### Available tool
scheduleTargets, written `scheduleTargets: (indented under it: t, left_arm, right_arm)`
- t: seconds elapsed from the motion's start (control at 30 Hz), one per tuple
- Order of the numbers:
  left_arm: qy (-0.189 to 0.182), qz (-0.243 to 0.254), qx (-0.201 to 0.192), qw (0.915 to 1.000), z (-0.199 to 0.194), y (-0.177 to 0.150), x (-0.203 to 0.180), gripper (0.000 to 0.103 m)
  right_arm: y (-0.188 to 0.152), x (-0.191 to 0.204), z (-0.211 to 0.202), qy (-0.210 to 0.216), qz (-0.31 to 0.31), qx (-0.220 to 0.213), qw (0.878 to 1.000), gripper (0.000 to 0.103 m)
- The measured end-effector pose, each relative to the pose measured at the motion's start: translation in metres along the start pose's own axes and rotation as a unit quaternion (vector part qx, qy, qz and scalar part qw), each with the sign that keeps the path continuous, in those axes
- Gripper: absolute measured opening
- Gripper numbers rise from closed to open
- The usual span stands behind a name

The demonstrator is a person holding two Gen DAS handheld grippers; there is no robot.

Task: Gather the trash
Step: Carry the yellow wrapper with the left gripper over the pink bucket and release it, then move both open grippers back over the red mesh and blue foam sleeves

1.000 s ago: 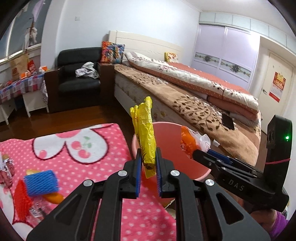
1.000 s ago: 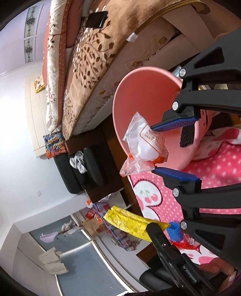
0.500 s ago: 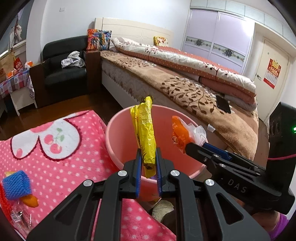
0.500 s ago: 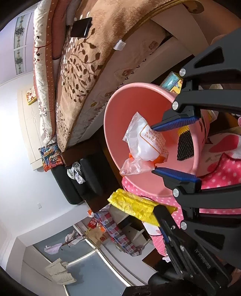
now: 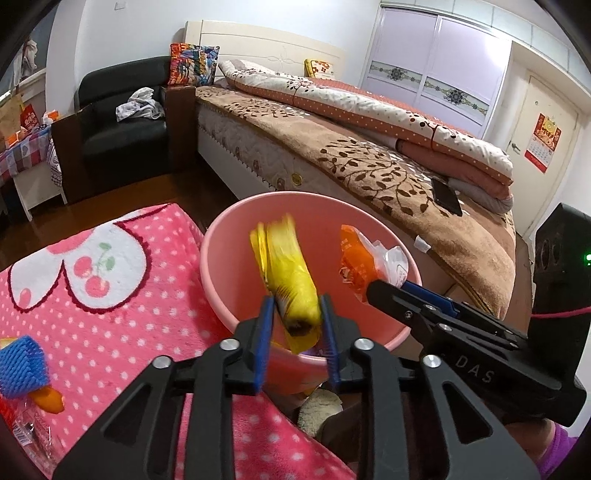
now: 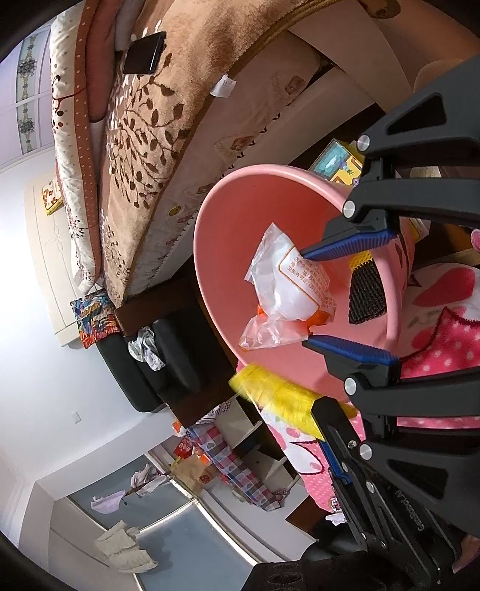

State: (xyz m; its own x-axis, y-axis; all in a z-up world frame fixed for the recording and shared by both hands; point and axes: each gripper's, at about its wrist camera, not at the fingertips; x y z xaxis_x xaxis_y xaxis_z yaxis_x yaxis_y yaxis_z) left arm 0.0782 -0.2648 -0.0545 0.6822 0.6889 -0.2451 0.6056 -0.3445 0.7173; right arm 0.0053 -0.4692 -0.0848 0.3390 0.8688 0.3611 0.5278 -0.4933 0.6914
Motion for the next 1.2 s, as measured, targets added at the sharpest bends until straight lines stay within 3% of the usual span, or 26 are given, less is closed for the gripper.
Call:
scheduleTargets:
  t: [0.3,0.8,1.2]
  left_arm:
    - [0.006,-0.005,-0.008,0.9999,-0.006,0.0,0.001,0.03]
    - [0.021,-0.002,-0.046,0.9987,-0.042,-0.002,0.001,0.03]
    - [0.054,-0.003,-0.059,0.9968,-0.074,-0.02,0.008,0.03]
  right_arm:
    - [0.001,0.001,0.0,-0.004,-0.001,-0.004,1.0,0.051]
    - [0.001,0.023,-0.017,0.017,-0.028,-0.015,0.999,0.051]
    - [-0.015,0.062,-0.023,0.05,-0.067,-0.004,0.997,0.051]
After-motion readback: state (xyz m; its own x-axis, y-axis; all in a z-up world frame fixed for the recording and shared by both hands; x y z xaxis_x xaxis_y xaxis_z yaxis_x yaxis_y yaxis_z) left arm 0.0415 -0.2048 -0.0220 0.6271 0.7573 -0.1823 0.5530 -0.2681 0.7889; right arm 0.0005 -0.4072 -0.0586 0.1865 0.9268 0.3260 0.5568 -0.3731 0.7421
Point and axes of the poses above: each gripper's, at about its wrist camera, not at the fingertips, and z roughly the way its jaws point, x to its left, y to its top, and after that the axes turned 6 degrees about -y, right-handed
